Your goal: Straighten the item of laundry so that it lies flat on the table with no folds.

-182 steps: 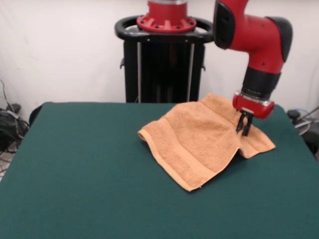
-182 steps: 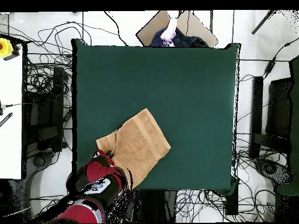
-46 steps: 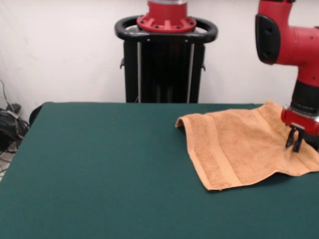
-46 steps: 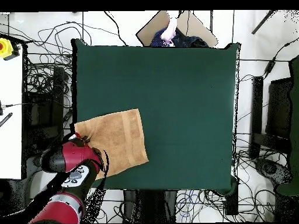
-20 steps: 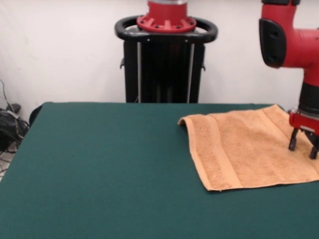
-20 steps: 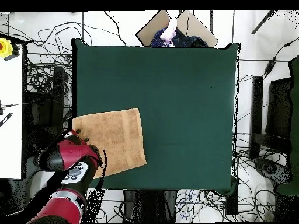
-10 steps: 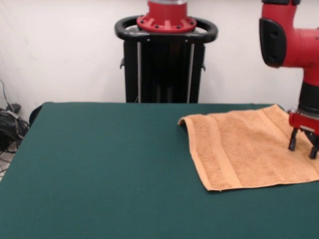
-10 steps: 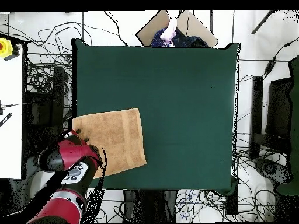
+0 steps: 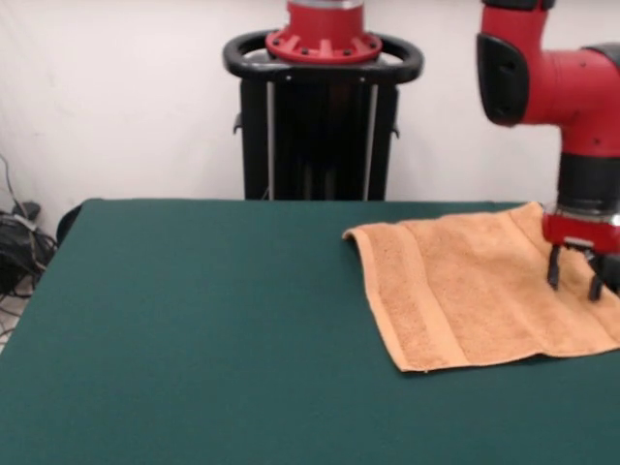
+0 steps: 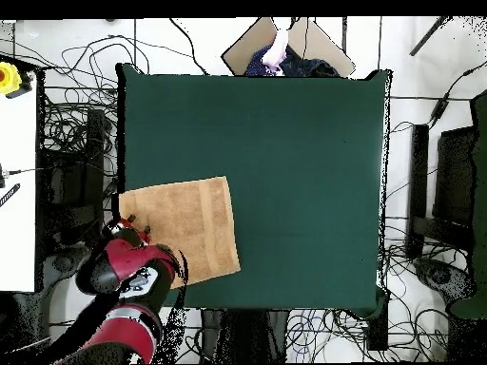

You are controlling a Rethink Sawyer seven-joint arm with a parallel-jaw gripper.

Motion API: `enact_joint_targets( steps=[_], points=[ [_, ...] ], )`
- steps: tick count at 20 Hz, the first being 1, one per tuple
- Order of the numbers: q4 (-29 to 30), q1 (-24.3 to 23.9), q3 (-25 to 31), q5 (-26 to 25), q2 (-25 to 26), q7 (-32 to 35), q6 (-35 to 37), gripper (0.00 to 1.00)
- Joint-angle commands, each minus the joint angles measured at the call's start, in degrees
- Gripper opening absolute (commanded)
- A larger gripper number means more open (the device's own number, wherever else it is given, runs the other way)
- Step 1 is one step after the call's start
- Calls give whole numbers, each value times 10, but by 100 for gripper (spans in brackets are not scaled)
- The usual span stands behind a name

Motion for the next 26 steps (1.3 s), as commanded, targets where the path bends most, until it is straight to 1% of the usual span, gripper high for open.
enact_joint_targets(
  steps=[1, 4, 6, 10, 12, 16, 19, 21, 23, 24, 26],
  points=[
    [127, -80, 28, -55, -1, 74, -19, 100],
    [154, -111, 40, -71, -21, 85, -33, 100],
    [167, -122, 41, -73, -27, 95, -50, 100],
    [180, -128, 28, -76, -20, 93, -79, 100],
    [183, -133, 29, -78, -7, 96, -103, 100],
    [190, -134, 40, -71, 1, 104, -128, 100],
    [193, -132, 62, -59, 7, 120, -147, 100],
    [192, -140, 85, -57, 14, 136, -165, 100],
    [189, -149, 120, -55, 29, 164, -193, 100],
    [187, -149, 137, -49, 38, 179, -206, 100],
    [177, -134, 162, -18, 51, 202, -217, 100]
  ],
)
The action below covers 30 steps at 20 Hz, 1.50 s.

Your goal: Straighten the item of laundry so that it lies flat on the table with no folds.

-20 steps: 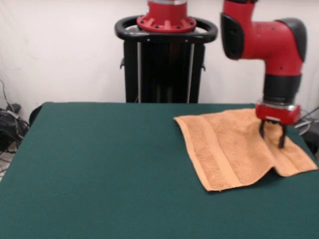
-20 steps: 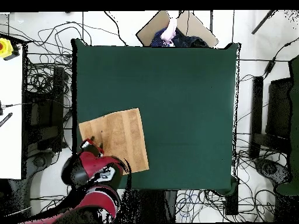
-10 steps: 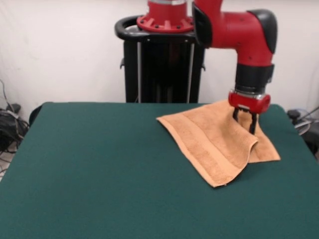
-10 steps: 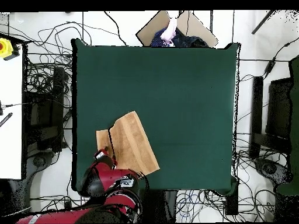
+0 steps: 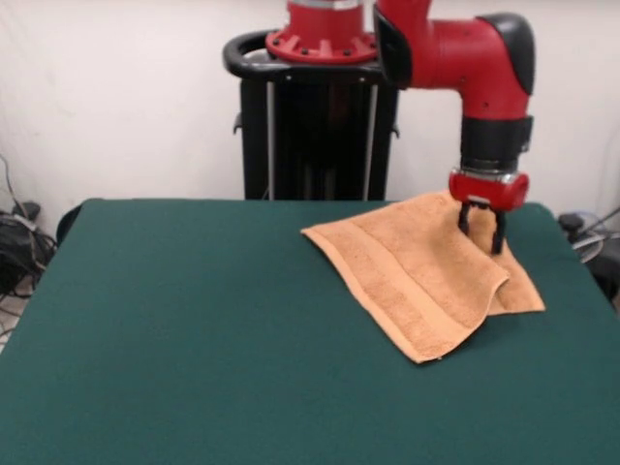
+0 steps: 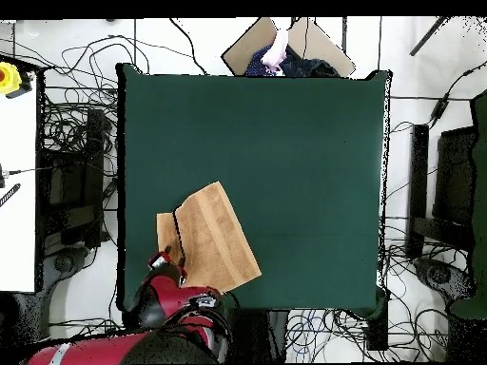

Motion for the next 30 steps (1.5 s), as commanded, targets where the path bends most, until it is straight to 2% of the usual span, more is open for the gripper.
enact_joint_targets(
  steps=[1, 6, 9, 12, 16, 22, 30],
  points=[
    [-22, 13, 127, 69, 69, 207, -58, 100],
    [-59, 20, 198, 129, 95, 241, -66, 100],
    [-71, 34, 215, 171, 97, 249, -67, 100],
    [-80, 37, 228, 191, 106, 256, -81, 100],
    [-88, 30, 249, 193, 119, 270, -104, 100],
    [-91, 28, 271, 212, 114, 257, -83, 100],
    [-110, 20, 312, 211, 130, 294, -109, 100]
  ],
)
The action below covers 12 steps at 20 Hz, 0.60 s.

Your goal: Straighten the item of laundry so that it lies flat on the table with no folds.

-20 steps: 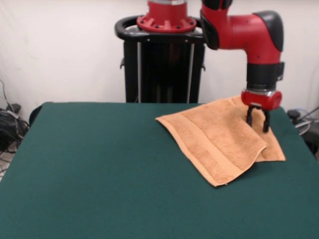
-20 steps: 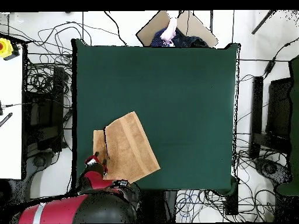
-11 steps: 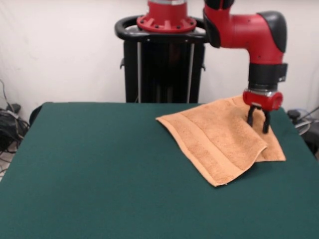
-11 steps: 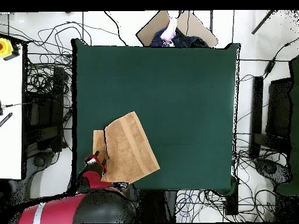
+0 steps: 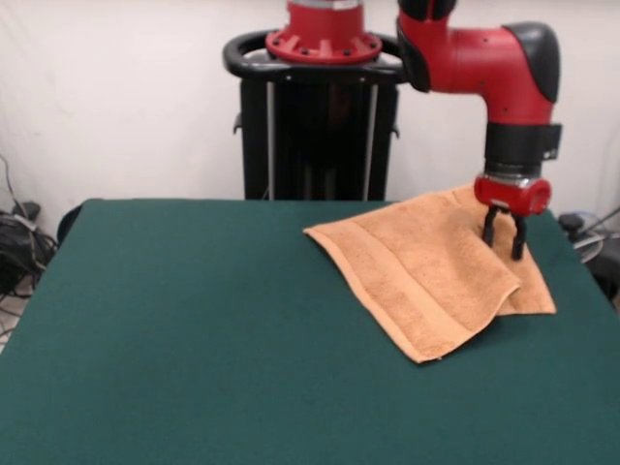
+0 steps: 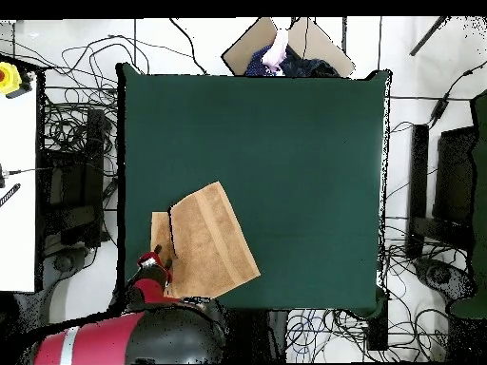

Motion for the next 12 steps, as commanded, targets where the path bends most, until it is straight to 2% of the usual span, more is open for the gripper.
enact_joint_targets(
  steps=[1, 4, 9, 11, 12],
  points=[
    [-170, 25, 229, 42, 114, 289, -2, 100],
    [-172, 20, 244, 43, 117, 306, -14, 100],
    [-162, 35, 243, 87, 95, 301, -1, 100],
    [-149, 67, 212, 158, 59, 246, 45, 100],
    [-140, 104, 176, 228, 31, 187, 91, 100]
  ],
)
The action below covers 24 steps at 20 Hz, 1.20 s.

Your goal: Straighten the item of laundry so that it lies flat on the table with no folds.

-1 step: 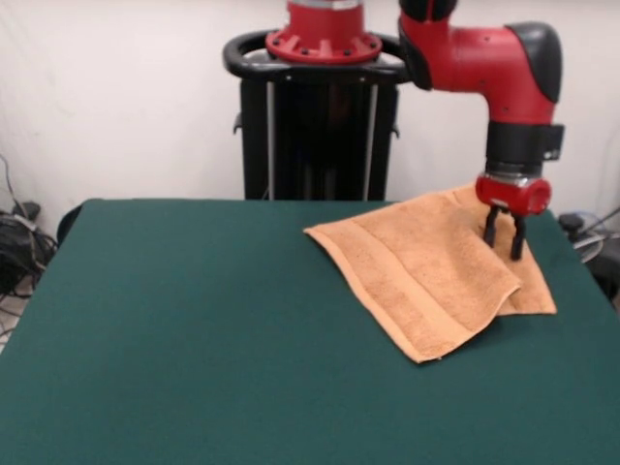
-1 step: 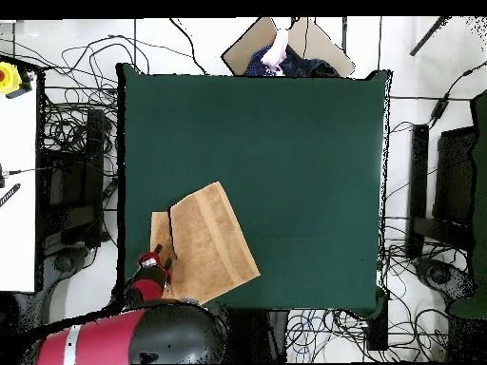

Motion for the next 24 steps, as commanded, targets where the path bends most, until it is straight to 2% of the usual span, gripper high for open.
enact_joint_targets(
  steps=[1, 2, 5, 9, 10, 12, 15, 19, 24],
  points=[
    [-149, 127, 123, 222, 9, 116, 160, 100],
    [-143, 171, 78, 296, -13, 43, 205, 100],
    [-124, 280, -36, 463, -48, -136, 312, 100],
    [-166, 379, -245, 341, -41, -94, 533, 100],
    [-169, 373, -268, 282, -57, -69, 569, 100],
    [-166, 340, -274, 192, -99, -32, 615, 100],
    [-141, 297, -263, 127, -159, -27, 645, 100],
    [-106, 248, -243, 73, -214, -32, 659, 100],
    [-29, 161, -194, 27, -256, -64, 587, 100]
  ],
)
